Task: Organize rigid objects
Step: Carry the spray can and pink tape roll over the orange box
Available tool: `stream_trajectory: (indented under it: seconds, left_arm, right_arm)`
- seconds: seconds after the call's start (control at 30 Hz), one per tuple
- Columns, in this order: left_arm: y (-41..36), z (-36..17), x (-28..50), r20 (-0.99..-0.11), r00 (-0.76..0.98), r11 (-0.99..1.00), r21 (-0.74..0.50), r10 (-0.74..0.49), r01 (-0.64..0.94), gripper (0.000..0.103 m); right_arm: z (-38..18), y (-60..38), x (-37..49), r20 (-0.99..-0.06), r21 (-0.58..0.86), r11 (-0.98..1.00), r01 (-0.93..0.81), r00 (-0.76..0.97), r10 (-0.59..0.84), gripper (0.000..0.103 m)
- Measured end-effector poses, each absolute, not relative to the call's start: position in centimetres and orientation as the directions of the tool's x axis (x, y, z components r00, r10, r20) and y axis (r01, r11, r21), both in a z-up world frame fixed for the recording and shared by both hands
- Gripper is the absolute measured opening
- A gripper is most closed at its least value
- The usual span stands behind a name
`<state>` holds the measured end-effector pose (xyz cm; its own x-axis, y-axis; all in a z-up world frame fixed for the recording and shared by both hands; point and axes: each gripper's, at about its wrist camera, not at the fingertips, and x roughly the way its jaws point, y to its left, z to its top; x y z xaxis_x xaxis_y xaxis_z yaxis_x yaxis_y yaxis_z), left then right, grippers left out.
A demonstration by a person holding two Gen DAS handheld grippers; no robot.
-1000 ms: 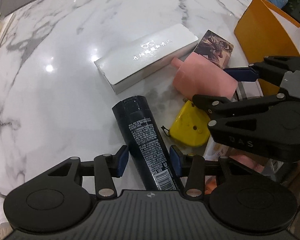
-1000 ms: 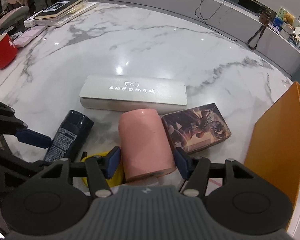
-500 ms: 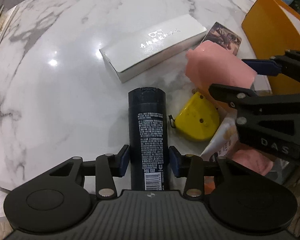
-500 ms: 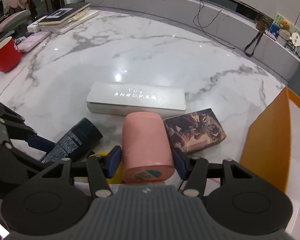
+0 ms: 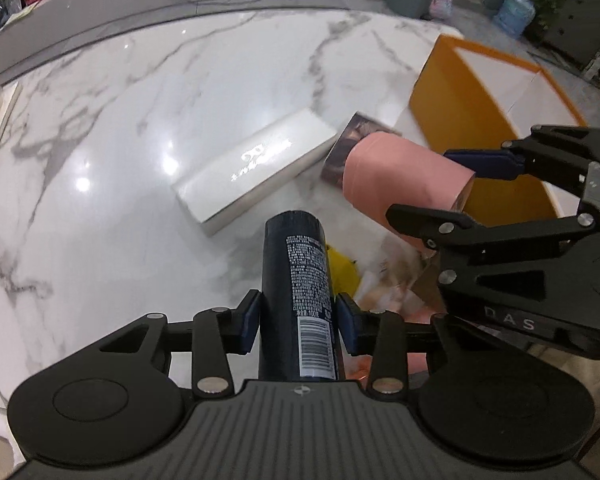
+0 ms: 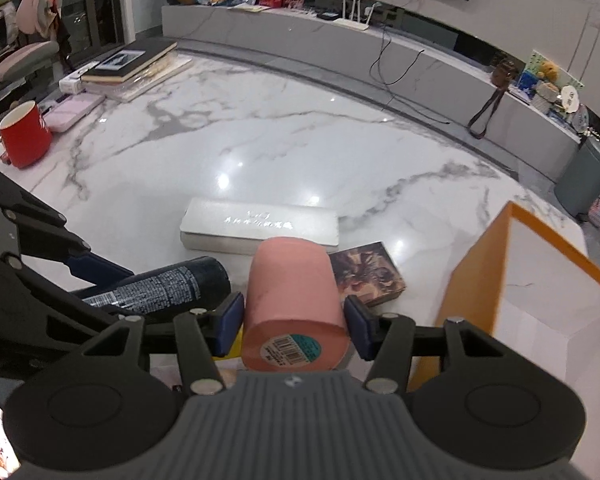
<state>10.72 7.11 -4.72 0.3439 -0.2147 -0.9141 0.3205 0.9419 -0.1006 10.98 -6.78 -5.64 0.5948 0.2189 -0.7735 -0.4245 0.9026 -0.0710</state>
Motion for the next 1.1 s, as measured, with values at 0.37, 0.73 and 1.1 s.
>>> stream_trajectory:
  seconds: [0.37,0.73,1.1]
  left_arm:
    - [5.2,-0.4,9.4,-0.856,0.413,0.926,-0.175,-0.311,0.334,0.042]
    - [-0.3,2.5,9.4,-0.797,0.438,0.88,-0.231,-0.416,0.416,0.041]
    - [-8.6,2.4,11.6,-0.763,0.366,0.783,-0.281,-0.533,0.555,0.041]
  right_arm:
    - [-1.3,-9.6,7.9,-0.718,-0.1,0.926,-0.365,0.67,0.186,0.054]
    - [2.1,-16.1,5.0,-0.666,-0.125,0.964,-0.236,0.74,0.095,0.053]
    - [0.0,-22.7,5.5,-0.71,-0.095,0.992,-0.078,0.704,-0.013,0.052]
